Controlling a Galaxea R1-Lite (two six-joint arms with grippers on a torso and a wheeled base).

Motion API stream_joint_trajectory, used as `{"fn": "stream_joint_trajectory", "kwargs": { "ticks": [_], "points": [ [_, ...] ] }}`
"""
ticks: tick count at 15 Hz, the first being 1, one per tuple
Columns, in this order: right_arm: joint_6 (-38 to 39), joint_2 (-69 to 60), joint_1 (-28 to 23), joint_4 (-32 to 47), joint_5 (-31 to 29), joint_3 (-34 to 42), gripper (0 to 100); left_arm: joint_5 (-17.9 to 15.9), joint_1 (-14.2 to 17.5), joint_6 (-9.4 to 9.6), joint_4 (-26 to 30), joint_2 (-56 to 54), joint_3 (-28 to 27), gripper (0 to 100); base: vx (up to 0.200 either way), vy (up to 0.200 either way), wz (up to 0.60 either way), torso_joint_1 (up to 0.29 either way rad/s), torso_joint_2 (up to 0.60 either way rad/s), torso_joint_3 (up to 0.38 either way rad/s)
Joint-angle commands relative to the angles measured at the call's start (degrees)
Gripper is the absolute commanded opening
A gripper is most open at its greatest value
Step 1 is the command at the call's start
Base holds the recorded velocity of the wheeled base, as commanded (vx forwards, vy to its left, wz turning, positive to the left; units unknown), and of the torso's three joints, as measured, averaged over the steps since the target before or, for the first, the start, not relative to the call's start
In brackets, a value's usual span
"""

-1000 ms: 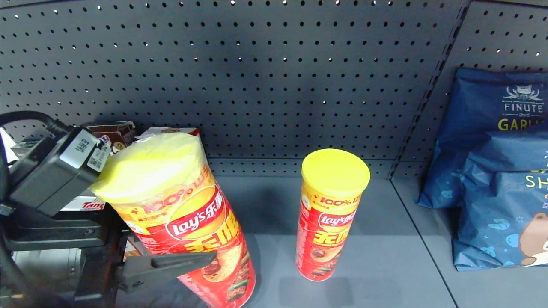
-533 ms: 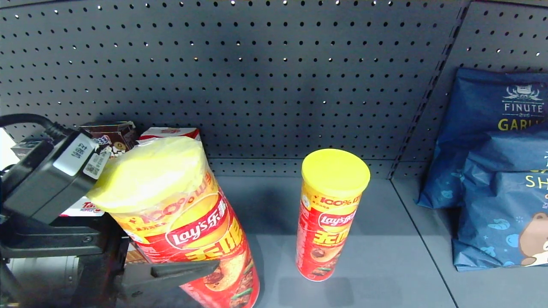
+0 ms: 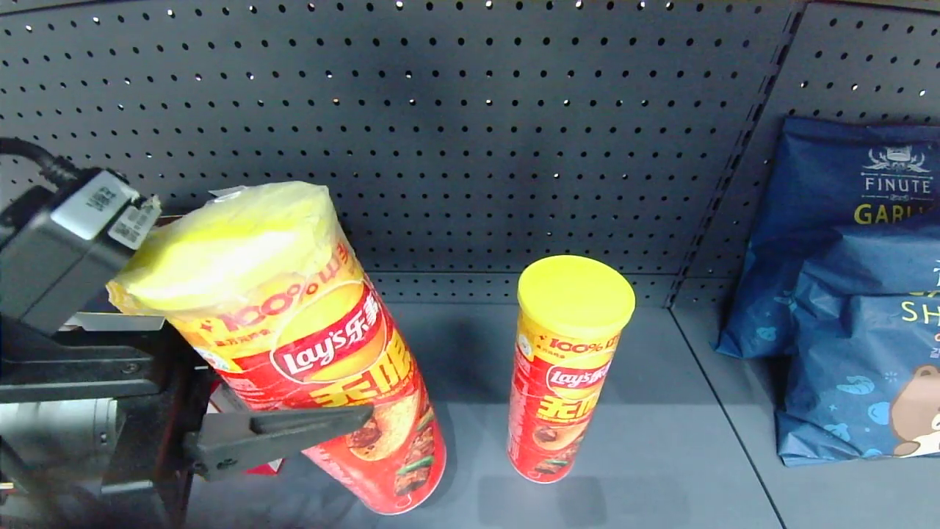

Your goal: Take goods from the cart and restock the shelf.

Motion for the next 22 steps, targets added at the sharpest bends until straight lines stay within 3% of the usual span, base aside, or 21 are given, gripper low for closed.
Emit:
{"fn": "stream_joint_trajectory", "kwargs": {
  "ticks": [1, 4, 7, 10, 11, 15, 22],
  "points": [
    [-0.01, 0.33, 0.03, -0.06, 0.03, 0.00, 100, 0.15, 0.05, 0.08, 0.63, 0.32, -2.31, 0, 0.000, 0.000, 0.00, 0.000, 0.00, 0.000],
    [-0.01, 0.33, 0.03, -0.06, -0.05, 0.00, 100, 1.82, -0.12, 0.08, 5.11, 3.57, -9.60, 0, 0.000, 0.000, 0.00, 0.000, 0.00, 0.000],
    [-0.01, 0.33, 0.03, -0.06, -0.05, 0.00, 100, 3.58, -0.30, 0.08, 15.74, 6.73, -19.01, 0, 0.000, 0.000, 0.00, 0.000, 0.00, 0.000],
    [-0.01, 0.33, 0.03, -0.06, 0.03, 0.00, 100, 3.40, -0.30, 1.66, 15.83, 11.74, -23.58, 0, 0.000, 0.000, 0.00, 0.000, 0.00, 0.000],
    [-0.01, 0.33, 0.03, -0.06, -0.05, 0.00, 100, 3.40, -0.03, 3.33, 13.37, 15.96, -24.98, 0, 0.000, 0.000, 0.00, 0.000, 0.00, 0.000],
    [-0.01, 0.33, 0.03, -0.06, 0.03, 0.00, 100, 3.31, 2.16, 6.58, 5.11, 25.72, -25.77, 0, 0.000, 0.000, 0.00, 0.000, 0.00, 0.000],
    [-0.01, 0.33, 0.03, -0.06, 0.03, 0.00, 100, 2.87, 2.08, 6.58, 2.65, 31.78, -29.11, 0, 0.000, 0.000, 0.00, 0.000, 0.00, 0.000]
  ]
}}
